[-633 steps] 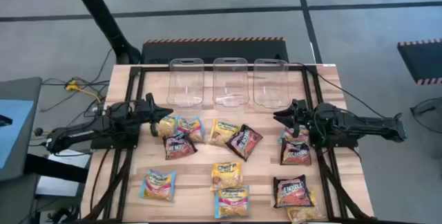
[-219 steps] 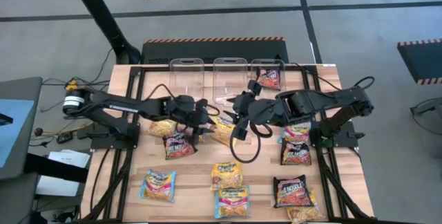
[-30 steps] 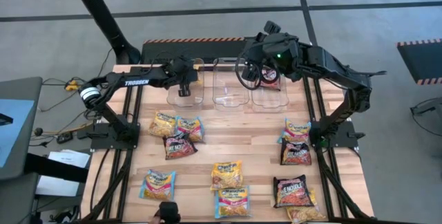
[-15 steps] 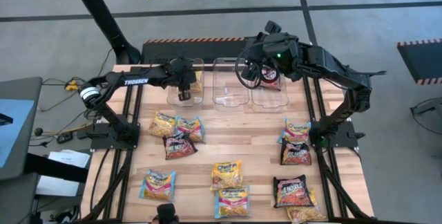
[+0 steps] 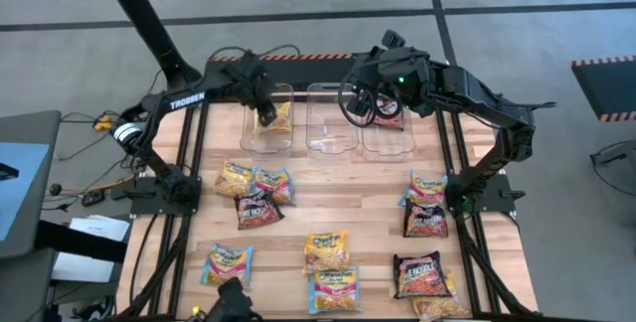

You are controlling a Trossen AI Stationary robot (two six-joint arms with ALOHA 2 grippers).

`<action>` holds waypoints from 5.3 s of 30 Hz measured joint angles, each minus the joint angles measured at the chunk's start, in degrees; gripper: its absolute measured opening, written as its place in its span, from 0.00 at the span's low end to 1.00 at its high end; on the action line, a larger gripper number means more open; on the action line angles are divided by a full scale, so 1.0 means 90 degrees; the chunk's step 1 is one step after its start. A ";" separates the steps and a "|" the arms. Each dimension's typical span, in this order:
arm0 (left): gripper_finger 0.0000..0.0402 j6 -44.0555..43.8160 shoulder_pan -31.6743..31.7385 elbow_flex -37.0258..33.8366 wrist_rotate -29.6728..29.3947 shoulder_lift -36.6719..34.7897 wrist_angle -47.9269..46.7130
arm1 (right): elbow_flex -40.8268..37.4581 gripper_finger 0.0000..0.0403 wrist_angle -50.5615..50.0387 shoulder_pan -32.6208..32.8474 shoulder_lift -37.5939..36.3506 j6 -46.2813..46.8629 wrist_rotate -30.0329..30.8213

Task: Sort Maruchan noodles
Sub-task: Put the yellow noodle pack into the left transparent bin

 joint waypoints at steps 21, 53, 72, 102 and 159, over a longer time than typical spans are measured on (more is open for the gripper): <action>0.25 -0.0514 0.0472 0.0623 0.0993 0.0609 -0.0951 | 0.0000 0.50 -0.0005 0.0000 0.0001 0.0061 -0.0172; 0.03 0.0130 -0.0363 0.0616 -0.0691 0.1462 -0.1070 | 0.0000 0.50 -0.0007 0.0000 0.0000 0.0107 -0.0170; 0.00 -0.0161 -0.0985 0.0616 -0.1562 0.1450 -0.1153 | 0.0000 0.50 -0.0007 0.0000 0.0000 0.0090 -0.0168; 0.00 -0.0341 -0.1372 0.0640 -0.3353 -0.0359 -0.0771 | 0.0000 0.50 -0.0002 0.0000 0.0000 0.0046 -0.0168; 0.08 -0.0715 -0.0472 0.0618 -0.1515 0.0947 -0.0371 | 0.0000 0.50 -0.0004 0.0005 0.0001 -0.0112 -0.0151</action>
